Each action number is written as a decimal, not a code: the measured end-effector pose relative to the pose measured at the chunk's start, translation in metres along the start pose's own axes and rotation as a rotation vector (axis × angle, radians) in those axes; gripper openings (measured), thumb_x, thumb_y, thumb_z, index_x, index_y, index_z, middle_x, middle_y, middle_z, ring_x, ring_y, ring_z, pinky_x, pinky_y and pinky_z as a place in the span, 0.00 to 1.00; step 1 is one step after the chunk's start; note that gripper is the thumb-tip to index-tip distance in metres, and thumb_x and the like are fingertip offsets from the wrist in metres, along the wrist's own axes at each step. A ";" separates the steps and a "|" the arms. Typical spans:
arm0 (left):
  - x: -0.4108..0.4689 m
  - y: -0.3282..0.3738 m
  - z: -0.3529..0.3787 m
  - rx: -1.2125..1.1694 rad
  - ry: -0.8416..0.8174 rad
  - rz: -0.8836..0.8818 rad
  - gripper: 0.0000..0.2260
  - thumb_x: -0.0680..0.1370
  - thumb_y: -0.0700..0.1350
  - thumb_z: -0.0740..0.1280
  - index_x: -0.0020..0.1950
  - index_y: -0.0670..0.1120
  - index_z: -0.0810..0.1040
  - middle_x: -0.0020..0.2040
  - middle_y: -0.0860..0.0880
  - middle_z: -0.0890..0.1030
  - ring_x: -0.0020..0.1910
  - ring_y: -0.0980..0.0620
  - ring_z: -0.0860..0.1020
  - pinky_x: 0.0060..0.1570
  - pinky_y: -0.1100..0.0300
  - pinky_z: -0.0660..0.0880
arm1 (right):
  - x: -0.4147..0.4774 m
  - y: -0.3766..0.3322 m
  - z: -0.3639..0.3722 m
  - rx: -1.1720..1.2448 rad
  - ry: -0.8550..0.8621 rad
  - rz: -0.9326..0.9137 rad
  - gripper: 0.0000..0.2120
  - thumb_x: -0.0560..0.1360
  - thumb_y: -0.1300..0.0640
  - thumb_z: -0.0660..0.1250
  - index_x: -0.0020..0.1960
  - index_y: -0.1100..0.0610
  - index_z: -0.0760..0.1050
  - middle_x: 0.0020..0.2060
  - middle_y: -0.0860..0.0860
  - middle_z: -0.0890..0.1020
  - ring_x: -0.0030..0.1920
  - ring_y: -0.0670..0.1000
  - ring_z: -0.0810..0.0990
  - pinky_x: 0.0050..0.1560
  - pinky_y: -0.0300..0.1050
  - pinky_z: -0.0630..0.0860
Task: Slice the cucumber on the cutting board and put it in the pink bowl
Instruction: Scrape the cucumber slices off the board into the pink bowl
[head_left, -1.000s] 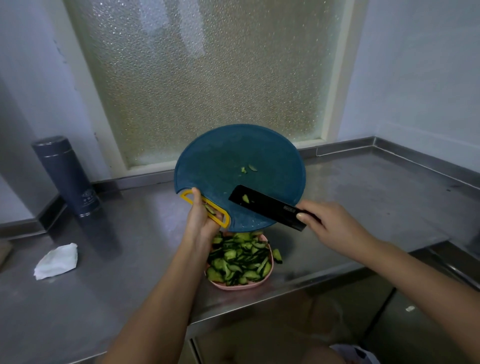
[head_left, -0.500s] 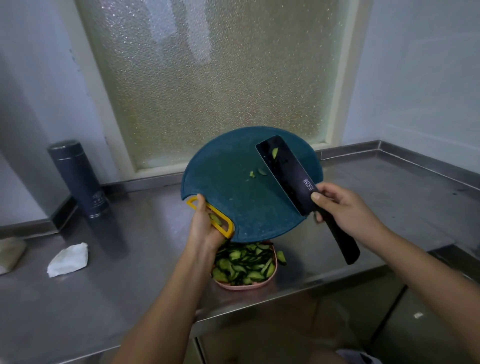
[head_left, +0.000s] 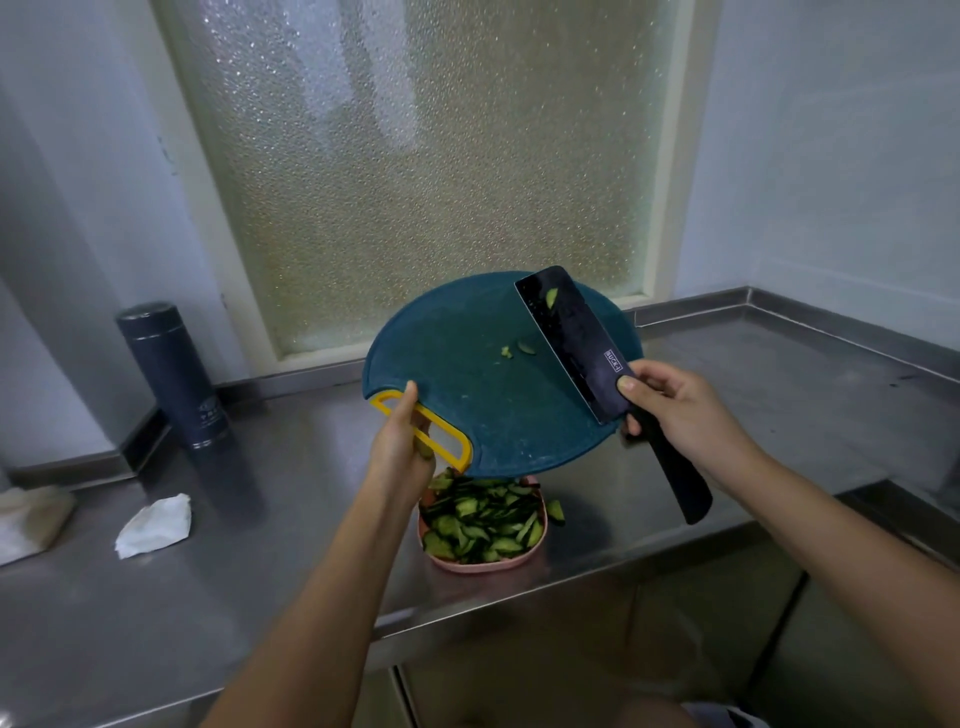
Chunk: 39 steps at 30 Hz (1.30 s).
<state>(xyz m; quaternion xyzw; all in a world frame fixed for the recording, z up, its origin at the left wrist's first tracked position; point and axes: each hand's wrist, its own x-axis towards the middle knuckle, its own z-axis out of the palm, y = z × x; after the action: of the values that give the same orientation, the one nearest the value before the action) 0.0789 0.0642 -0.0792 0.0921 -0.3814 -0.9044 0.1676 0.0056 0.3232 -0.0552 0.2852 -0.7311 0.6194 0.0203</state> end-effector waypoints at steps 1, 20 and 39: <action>0.001 -0.001 0.000 0.031 0.019 0.008 0.14 0.81 0.47 0.58 0.63 0.43 0.74 0.53 0.45 0.83 0.50 0.48 0.82 0.43 0.55 0.80 | 0.000 -0.001 -0.002 -0.001 0.008 0.003 0.12 0.79 0.60 0.62 0.42 0.48 0.80 0.25 0.51 0.76 0.30 0.52 0.73 0.40 0.52 0.72; -0.002 0.002 0.006 0.031 -0.010 0.004 0.12 0.81 0.46 0.58 0.55 0.40 0.77 0.46 0.43 0.84 0.44 0.46 0.83 0.44 0.52 0.81 | 0.005 -0.013 -0.014 0.047 -0.010 0.022 0.07 0.79 0.64 0.61 0.45 0.59 0.77 0.25 0.52 0.76 0.26 0.47 0.72 0.34 0.37 0.71; 0.004 0.073 -0.063 0.151 0.054 0.003 0.12 0.80 0.44 0.57 0.59 0.41 0.76 0.51 0.42 0.83 0.49 0.45 0.83 0.44 0.52 0.81 | 0.071 -0.030 0.022 -0.518 -0.220 -0.003 0.06 0.78 0.61 0.63 0.44 0.59 0.78 0.31 0.51 0.76 0.26 0.48 0.73 0.32 0.40 0.71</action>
<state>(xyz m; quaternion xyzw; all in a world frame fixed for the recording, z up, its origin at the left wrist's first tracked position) 0.1105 -0.0267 -0.0705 0.1282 -0.4443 -0.8699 0.1717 -0.0333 0.2735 -0.0061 0.3373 -0.8625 0.3770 0.0140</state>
